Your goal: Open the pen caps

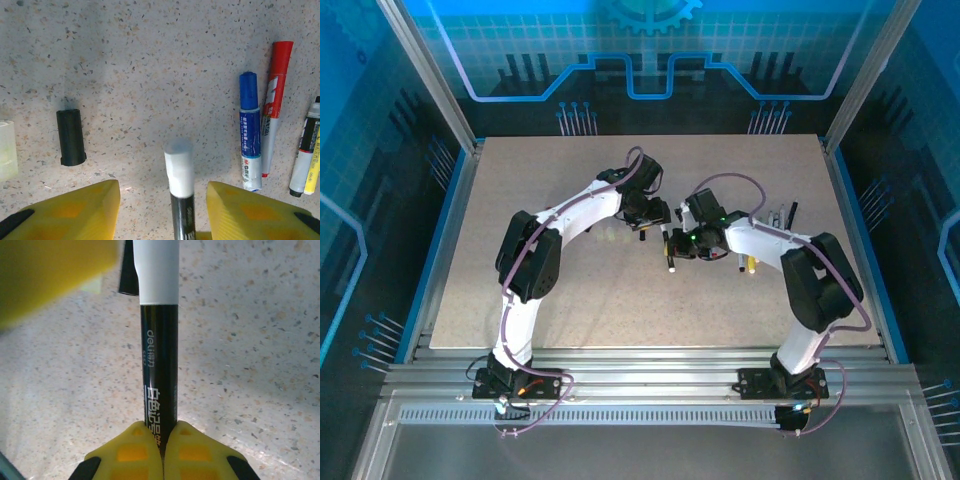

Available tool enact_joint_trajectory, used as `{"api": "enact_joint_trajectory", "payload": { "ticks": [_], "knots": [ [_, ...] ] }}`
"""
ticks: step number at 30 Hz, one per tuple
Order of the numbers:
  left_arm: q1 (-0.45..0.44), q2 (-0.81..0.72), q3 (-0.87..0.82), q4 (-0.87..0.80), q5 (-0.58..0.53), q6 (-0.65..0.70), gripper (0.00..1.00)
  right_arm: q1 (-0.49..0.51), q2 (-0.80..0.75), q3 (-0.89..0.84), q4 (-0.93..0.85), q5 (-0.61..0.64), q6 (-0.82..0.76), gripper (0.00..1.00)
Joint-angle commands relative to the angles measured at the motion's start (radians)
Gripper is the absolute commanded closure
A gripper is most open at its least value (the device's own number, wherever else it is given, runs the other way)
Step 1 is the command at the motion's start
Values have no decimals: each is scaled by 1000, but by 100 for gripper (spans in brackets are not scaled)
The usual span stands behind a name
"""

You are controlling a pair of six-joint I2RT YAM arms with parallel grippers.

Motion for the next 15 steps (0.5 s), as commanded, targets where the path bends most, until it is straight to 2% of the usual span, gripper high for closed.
{"api": "enact_joint_trajectory", "payload": {
  "ticks": [1, 10, 13, 15],
  "knots": [
    [4, 5, -7, 1, 30, -24, 51, -10, -49, 4, 20, -46, 12, 100],
    [6, 12, 6, -1, 27, -30, 54, -8, -97, -6, 26, -76, 20, 100],
    [4, 10, 6, 2, 32, -33, 58, -3, -108, -9, 30, -80, 22, 100],
    [3, 11, 5, 3, 34, -35, 64, 2, -113, -9, 31, -82, 21, 100]
  ]
}}
